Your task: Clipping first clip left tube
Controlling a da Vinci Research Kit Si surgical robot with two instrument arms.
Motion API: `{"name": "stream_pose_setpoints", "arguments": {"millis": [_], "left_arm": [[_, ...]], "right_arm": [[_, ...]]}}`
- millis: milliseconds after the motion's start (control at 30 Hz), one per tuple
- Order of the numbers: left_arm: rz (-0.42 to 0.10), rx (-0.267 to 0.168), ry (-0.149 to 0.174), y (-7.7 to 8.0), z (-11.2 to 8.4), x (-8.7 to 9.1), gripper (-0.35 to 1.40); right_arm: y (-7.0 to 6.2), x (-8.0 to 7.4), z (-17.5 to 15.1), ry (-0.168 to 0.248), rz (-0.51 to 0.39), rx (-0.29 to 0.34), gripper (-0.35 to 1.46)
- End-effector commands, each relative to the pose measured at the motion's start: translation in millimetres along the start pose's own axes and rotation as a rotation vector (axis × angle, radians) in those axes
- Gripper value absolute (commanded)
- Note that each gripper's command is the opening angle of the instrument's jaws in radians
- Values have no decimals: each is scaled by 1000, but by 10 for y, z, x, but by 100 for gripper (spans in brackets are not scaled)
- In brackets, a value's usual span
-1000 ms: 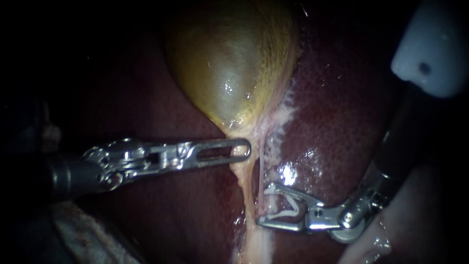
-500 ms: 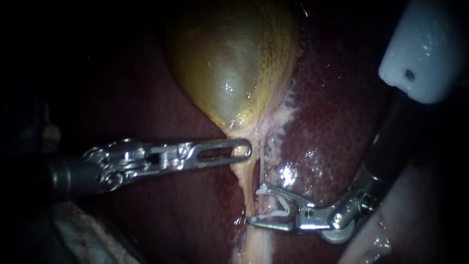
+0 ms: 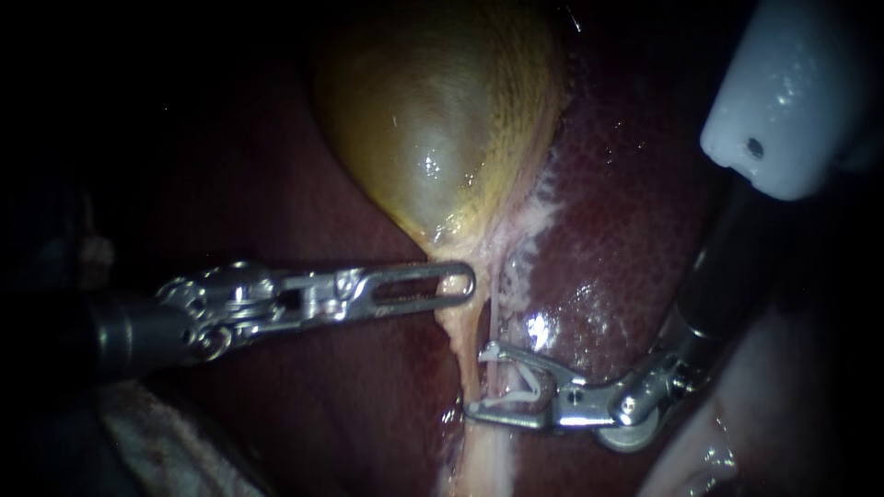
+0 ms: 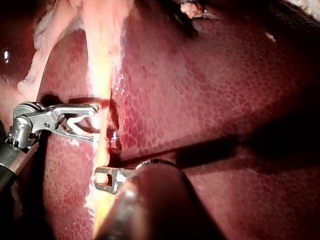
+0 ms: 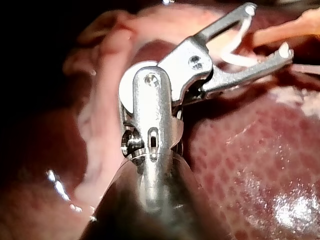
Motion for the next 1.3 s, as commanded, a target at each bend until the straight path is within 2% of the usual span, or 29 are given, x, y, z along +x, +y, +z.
{"name": "stream_pose_setpoints", "arguments": {"millis": [33, 633, 1033, 1300], "left_arm": [[0, 0, 0, 0, 0, 0, -35], [-3, 0, 0, 5, -1, 1, -35], [-3, 1, 0, 5, 0, 1, -35], [-3, 1, 0, 5, 0, 1, -35]], "right_arm": [[0, -1, 1, 0, 2, -1, 59], [-2, -18, 17, 3, 2, -5, 59], [-19, -30, 32, 6, 32, 28, 55], [-22, -32, 39, 6, 36, 26, 54]]}}
